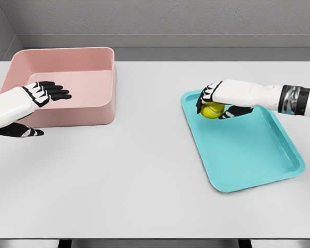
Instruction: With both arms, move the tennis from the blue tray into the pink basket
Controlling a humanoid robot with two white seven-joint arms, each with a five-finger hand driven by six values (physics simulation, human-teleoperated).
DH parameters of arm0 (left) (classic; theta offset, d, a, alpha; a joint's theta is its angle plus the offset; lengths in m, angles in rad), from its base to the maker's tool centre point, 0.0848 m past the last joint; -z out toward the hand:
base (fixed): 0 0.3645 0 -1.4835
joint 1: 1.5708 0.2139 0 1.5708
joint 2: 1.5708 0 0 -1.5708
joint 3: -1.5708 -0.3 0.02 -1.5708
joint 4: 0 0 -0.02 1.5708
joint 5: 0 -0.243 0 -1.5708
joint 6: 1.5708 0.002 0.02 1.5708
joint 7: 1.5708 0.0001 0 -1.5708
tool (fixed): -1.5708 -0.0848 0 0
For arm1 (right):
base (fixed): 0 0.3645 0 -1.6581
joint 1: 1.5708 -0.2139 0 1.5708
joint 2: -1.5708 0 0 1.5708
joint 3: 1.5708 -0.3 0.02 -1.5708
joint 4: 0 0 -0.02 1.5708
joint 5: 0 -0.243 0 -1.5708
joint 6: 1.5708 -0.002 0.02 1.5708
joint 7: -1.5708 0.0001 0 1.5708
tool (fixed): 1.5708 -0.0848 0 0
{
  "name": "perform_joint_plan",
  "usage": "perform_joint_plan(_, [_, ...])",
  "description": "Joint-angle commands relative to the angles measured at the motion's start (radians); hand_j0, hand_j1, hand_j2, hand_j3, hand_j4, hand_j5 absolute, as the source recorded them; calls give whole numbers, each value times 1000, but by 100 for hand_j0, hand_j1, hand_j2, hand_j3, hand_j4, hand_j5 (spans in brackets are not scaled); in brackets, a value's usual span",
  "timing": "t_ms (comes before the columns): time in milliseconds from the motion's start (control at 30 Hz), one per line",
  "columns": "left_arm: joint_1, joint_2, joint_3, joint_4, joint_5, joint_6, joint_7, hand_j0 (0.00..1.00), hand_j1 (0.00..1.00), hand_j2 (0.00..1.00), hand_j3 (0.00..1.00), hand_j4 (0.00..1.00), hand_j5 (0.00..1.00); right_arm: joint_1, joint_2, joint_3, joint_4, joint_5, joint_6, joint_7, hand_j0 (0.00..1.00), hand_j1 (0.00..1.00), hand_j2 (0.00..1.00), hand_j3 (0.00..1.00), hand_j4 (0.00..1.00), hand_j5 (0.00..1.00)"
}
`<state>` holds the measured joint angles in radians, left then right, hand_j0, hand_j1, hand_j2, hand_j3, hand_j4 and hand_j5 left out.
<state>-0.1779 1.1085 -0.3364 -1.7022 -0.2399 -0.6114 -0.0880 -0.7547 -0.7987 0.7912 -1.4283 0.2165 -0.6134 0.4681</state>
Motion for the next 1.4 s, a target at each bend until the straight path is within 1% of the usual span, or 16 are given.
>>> perform_joint_plan(0, [0,1,0,0,7,1,1,100,100,100,100,100,100,-2,1,-1,-38,-8,3,-2,59,59,59,59,59,59])
perform_joint_plan(167, [0,1,11,0,7,1,1,100,100,100,100,100,100,-5,3,-1,-89,-8,3,-2,59,59,59,59,59,59])
perform_joint_plan(433, [0,1,11,0,8,1,1,100,100,100,100,100,100,-18,47,-1,-109,-8,3,-2,59,59,59,59,59,59])
perform_joint_plan(600, [0,1,11,-2,7,1,1,100,100,100,100,100,100,-32,88,0,-119,-8,3,-2,59,59,59,59,59,59])
perform_joint_plan(833, [0,-1,11,-2,8,1,1,100,100,100,100,100,100,-49,165,10,-127,-8,3,7,59,59,59,59,59,59])
perform_joint_plan(900, [0,-1,11,-2,8,1,1,100,100,100,100,100,100,-51,197,14,-129,-8,3,20,59,59,59,59,59,59])
perform_joint_plan(967, [0,-3,11,-2,8,1,1,100,100,100,100,100,100,-51,216,25,-129,-6,3,32,59,59,59,59,59,59])
perform_joint_plan(1067, [0,-1,11,-2,8,1,1,100,100,100,100,100,100,-66,230,39,-118,-6,3,34,59,59,59,59,59,59])
perform_joint_plan(1133, [0,-3,11,-2,8,1,1,100,100,100,100,100,100,-84,257,57,-104,-5,3,34,59,59,59,59,59,59])
perform_joint_plan(1200, [0,-1,11,-2,8,1,1,100,100,100,100,100,100,-98,294,66,-66,11,3,35,59,59,59,59,59,59])
perform_joint_plan(1267, [0,-1,11,-2,8,1,1,100,100,100,100,100,100,-100,311,76,-49,17,3,35,59,59,59,59,59,59])
perform_joint_plan(1367, [0,-1,11,-2,8,1,1,100,100,100,100,100,100,-95,335,97,-23,57,3,35,59,59,59,59,59,59])
